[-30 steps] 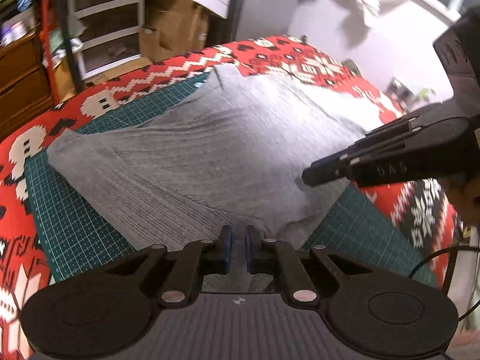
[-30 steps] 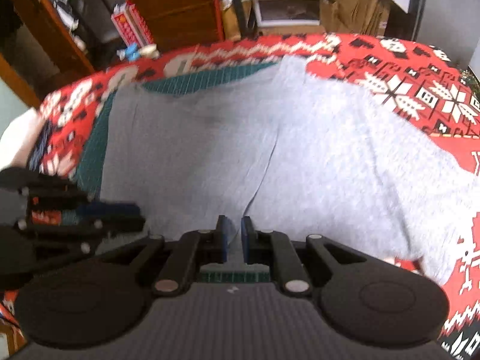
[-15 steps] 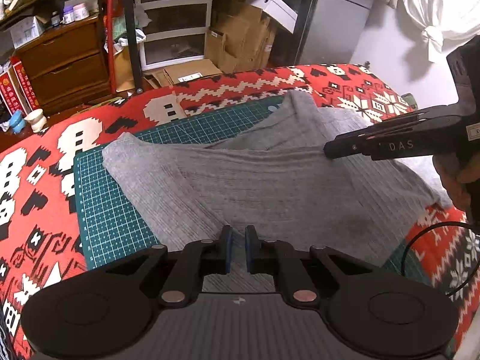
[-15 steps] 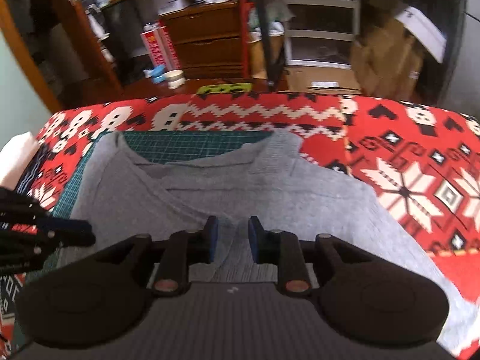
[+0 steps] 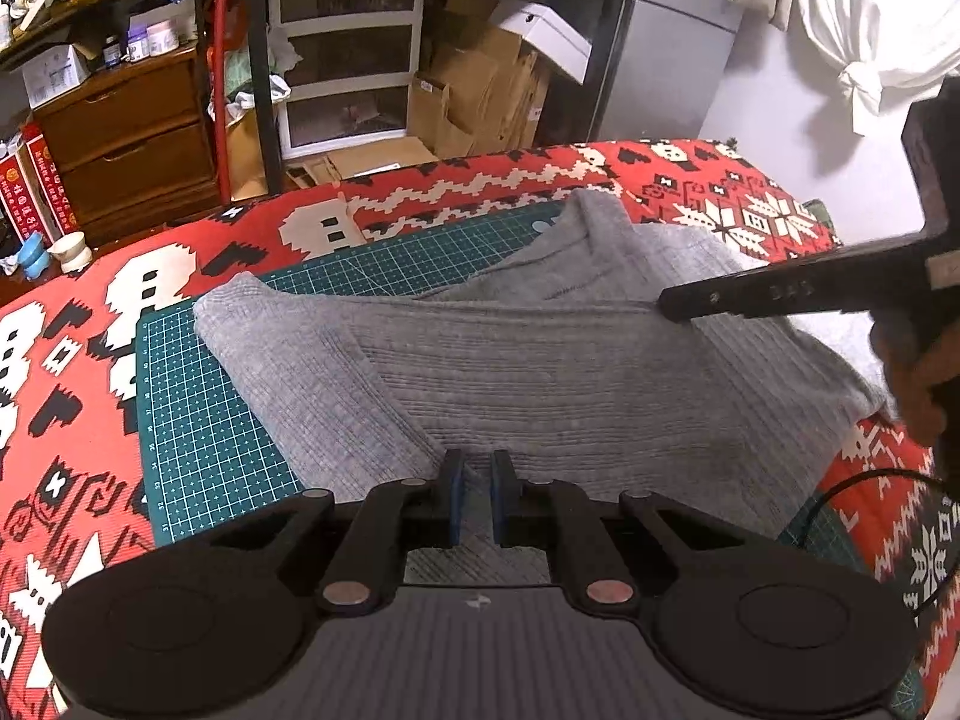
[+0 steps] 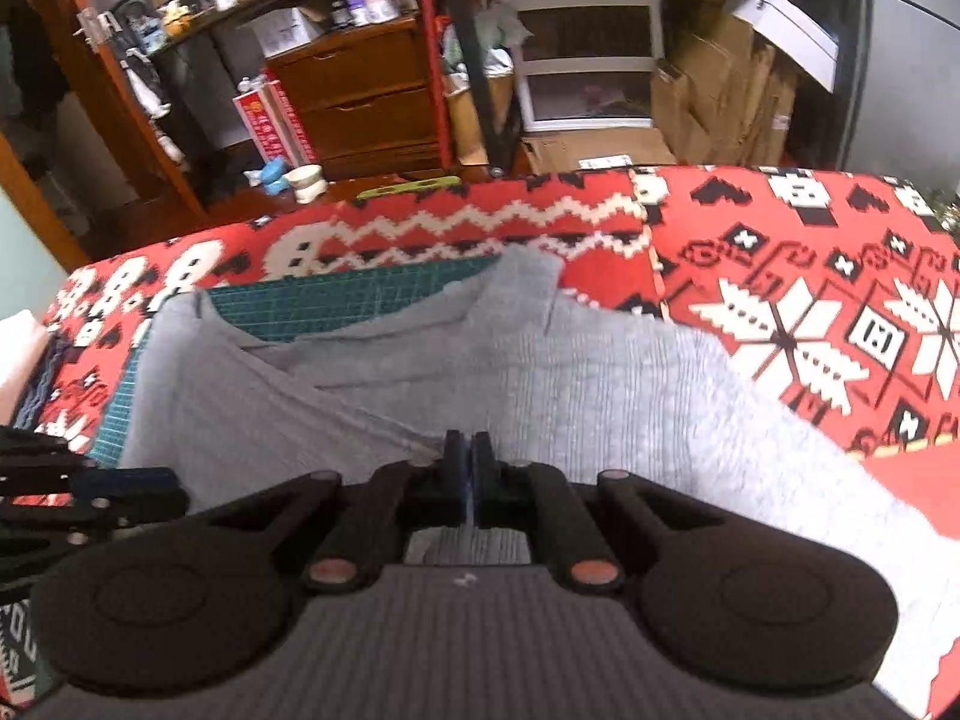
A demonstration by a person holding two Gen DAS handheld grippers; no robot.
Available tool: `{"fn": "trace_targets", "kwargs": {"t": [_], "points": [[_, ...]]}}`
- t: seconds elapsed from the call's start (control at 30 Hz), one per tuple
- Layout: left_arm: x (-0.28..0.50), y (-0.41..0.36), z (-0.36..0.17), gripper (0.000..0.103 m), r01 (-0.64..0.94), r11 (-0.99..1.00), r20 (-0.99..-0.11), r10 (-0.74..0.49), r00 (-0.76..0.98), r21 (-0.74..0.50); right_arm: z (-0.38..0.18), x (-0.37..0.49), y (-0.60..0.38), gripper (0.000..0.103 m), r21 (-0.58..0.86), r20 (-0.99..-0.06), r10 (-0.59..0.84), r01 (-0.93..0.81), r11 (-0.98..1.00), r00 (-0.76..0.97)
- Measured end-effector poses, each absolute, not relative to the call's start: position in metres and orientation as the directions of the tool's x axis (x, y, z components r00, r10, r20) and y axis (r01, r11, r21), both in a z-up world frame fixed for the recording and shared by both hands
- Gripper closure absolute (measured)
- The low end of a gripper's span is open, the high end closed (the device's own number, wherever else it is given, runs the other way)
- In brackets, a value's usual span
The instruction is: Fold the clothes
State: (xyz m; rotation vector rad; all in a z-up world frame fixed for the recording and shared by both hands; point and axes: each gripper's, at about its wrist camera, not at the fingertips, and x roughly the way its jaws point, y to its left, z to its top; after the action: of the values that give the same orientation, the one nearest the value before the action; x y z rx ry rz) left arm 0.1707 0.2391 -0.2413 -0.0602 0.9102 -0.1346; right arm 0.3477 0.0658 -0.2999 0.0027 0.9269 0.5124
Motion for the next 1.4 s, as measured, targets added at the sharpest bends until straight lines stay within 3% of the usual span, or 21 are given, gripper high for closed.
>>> {"fn": "trace_targets", "kwargs": {"t": [0.07,0.1,0.3,0.53,0.63,0.73,1.07,1.4], "points": [[0.167,0.242,-0.239,0.094,0.09,0.989,-0.771,-0.147,0.619,-0.116,-0.3,0.344,0.067,0.096,0.194,-0.757,0.398,-0.405,0.894,0.518],[0.165,0.243,-0.237,0.094,0.09,0.989,-0.765,-0.15,0.626,-0.12,-0.298,0.342,0.065,0.089,0.191,-0.753,0.389,-0.39,0.901,0.531],[0.149,0.253,-0.226,0.094,0.091,0.983,-0.725,-0.179,0.666,-0.159,-0.281,0.313,0.062,0.088,0.197,-0.726,0.394,-0.379,0.904,0.563],[0.136,0.261,-0.236,0.097,0.124,0.94,-0.693,-0.319,0.646,-0.318,-0.283,0.278,0.093,0.091,0.29,-0.706,0.565,-0.554,0.781,0.427],[0.13,0.255,-0.247,0.097,0.139,0.936,-0.701,-0.336,0.63,-0.324,-0.29,0.267,0.1,0.091,0.292,-0.707,0.598,-0.613,0.734,0.379],[0.124,0.25,-0.254,0.097,0.163,0.94,-0.702,-0.333,0.629,-0.299,-0.301,0.262,0.102,0.091,0.308,-0.717,0.613,-0.639,0.705,0.331],[0.11,0.25,-0.262,0.097,0.141,0.937,-0.662,-0.326,0.675,-0.318,-0.31,0.246,0.09,0.091,0.262,-0.66,0.63,-0.662,0.703,0.408],[0.077,0.268,-0.243,0.097,-0.009,0.93,-0.68,-0.262,0.684,-0.368,-0.283,0.203,0.093,0.091,0.189,-0.631,0.612,-0.671,0.717,0.477]]}}
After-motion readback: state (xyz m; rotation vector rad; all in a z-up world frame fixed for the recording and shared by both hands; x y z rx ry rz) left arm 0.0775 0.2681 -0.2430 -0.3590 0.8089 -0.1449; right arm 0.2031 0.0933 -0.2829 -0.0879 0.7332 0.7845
